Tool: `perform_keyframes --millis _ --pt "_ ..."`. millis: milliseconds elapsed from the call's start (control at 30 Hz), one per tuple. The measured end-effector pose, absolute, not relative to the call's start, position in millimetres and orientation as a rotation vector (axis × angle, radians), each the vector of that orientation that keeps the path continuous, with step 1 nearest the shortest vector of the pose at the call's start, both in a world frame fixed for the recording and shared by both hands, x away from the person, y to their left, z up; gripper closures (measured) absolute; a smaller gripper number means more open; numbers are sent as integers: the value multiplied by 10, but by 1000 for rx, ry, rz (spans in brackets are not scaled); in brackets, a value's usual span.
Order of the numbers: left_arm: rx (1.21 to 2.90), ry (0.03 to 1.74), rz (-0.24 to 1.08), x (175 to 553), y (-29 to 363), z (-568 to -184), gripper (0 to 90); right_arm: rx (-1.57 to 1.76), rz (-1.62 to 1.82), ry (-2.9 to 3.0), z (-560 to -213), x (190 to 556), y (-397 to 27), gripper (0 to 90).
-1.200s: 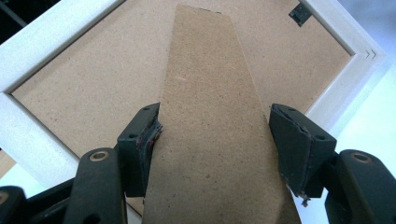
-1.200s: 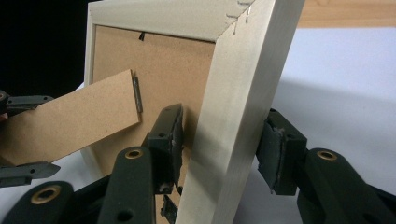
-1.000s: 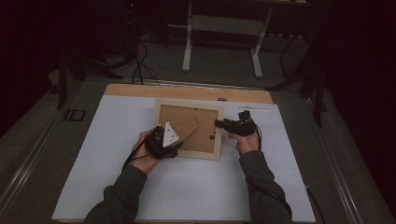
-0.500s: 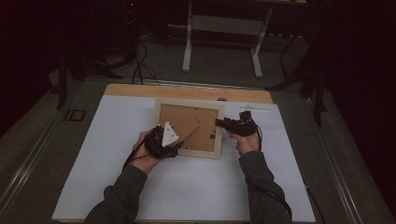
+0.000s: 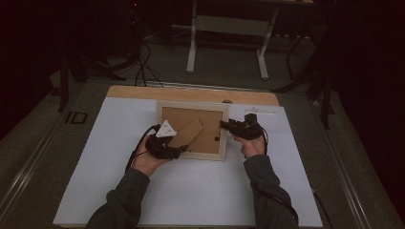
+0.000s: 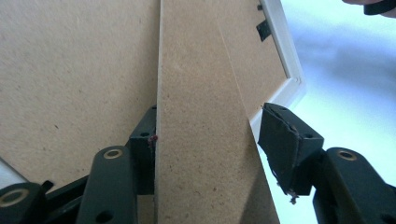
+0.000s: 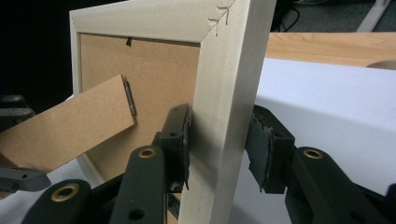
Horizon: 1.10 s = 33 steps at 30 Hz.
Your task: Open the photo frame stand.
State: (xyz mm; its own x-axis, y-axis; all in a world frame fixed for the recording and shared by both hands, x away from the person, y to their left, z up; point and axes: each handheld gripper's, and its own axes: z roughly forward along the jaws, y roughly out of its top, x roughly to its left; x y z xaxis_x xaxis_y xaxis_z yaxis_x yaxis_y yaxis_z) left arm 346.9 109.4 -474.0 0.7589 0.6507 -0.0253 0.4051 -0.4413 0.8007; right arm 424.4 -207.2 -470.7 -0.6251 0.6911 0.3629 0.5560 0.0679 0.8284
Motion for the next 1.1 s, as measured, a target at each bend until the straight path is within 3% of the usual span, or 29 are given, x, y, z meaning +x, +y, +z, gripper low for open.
perform_keyframes --millis 200,533,1100 --pt "2111 781 359 3473 1075 -4739 537 1266 1605 2179 -4675 4219 -2053 616" --pt "2139 768 384 3487 1004 -4735 587 1215 1580 2156 -4618 4196 -2054 623" --pt "2149 768 392 3531 950 -4742 560 1137 1534 2117 -4518 4144 -2062 625"
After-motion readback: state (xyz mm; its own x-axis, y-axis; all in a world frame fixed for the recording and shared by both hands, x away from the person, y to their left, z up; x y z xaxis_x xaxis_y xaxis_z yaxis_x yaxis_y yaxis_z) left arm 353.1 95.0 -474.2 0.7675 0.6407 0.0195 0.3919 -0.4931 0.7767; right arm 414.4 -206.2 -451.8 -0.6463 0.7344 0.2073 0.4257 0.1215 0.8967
